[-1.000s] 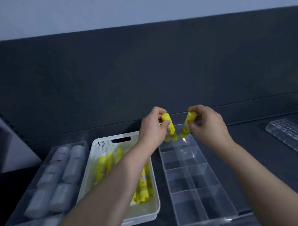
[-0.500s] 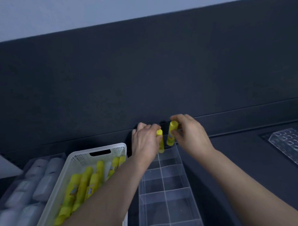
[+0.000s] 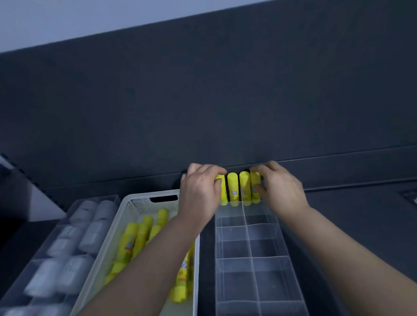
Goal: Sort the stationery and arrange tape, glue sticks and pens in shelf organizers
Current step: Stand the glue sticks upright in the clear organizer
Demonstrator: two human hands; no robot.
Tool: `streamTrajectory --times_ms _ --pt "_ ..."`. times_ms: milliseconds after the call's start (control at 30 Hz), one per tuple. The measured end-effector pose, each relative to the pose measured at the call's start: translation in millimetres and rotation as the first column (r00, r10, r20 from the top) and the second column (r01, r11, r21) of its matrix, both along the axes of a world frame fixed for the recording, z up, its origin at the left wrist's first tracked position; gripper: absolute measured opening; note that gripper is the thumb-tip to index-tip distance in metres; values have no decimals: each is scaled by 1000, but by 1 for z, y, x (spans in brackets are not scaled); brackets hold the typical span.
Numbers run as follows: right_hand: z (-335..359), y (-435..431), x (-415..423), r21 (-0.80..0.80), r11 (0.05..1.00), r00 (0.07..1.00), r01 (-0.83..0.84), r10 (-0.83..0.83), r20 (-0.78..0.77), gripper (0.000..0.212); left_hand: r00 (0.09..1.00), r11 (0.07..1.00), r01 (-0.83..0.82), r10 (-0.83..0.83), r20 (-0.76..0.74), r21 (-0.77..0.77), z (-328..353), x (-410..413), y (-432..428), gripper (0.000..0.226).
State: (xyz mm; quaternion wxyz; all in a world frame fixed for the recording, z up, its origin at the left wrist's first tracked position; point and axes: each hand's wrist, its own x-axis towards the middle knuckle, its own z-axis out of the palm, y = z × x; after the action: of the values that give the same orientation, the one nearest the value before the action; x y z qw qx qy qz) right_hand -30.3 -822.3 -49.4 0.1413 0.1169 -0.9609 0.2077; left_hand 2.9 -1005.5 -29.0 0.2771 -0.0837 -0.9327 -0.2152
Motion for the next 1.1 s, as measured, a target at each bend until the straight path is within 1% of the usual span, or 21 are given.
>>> streamTrajectory --times_ms 133,233,333,400,433,533,600,667,767,800,867,933,1000,1067,1100 --pt "8 -8 13 31 999 994 13 -10 -106 37 1000 1000 -3 3 -1 15 3 12 -25 20" --pt "14 -27 36 25 999 988 -41 44 -150 29 998 999 -37 36 47 23 5 25 -51 20" --pt "17 -54 65 34 992 977 -120 124 -173 23 981 995 -100 94 167 29 5 40 -78 21" --pt "18 -73 82 48 985 973 -165 170 -154 20 958 988 -135 112 264 71 3 52 -94 19" --pt "18 -82 89 57 981 972 -186 192 -132 19 938 985 -149 113 329 88 2 57 -100 18" --pt "13 -102 103 103 970 972 -220 227 -65 19 843 988 -147 97 529 52 -6 74 -110 14" --pt "8 -108 108 111 970 975 -216 220 -23 19 801 990 -137 86 593 41 -15 84 -106 17" --pt "5 -109 110 103 975 980 -198 200 -13 17 791 990 -129 138 596 -58 -24 89 -97 26" --pt "1 -105 110 127 973 981 -193 195 -4 19 786 949 -178 297 542 -261 -29 87 -80 40" --pt "0 -104 110 131 972 980 -198 199 4 21 777 937 -197 329 537 -288 -29 86 -75 42" --pt "-1 -103 111 129 971 980 -200 200 10 21 757 935 -205 340 559 -290 -28 83 -67 44" --pt "0 -104 111 134 974 983 -185 186 4 19 737 949 -209 311 600 -235 -26 81 -69 47" --pt "3 -105 111 143 976 986 -161 166 -21 18 734 962 -266 242 635 -58 -21 79 -83 45" --pt "7 -110 109 146 977 986 -154 162 -47 21 757 931 -336 176 629 144 -13 76 -106 39" --pt "9 -114 108 141 977 984 -160 169 -49 22 772 906 -362 161 615 218 -8 74 -119 36"
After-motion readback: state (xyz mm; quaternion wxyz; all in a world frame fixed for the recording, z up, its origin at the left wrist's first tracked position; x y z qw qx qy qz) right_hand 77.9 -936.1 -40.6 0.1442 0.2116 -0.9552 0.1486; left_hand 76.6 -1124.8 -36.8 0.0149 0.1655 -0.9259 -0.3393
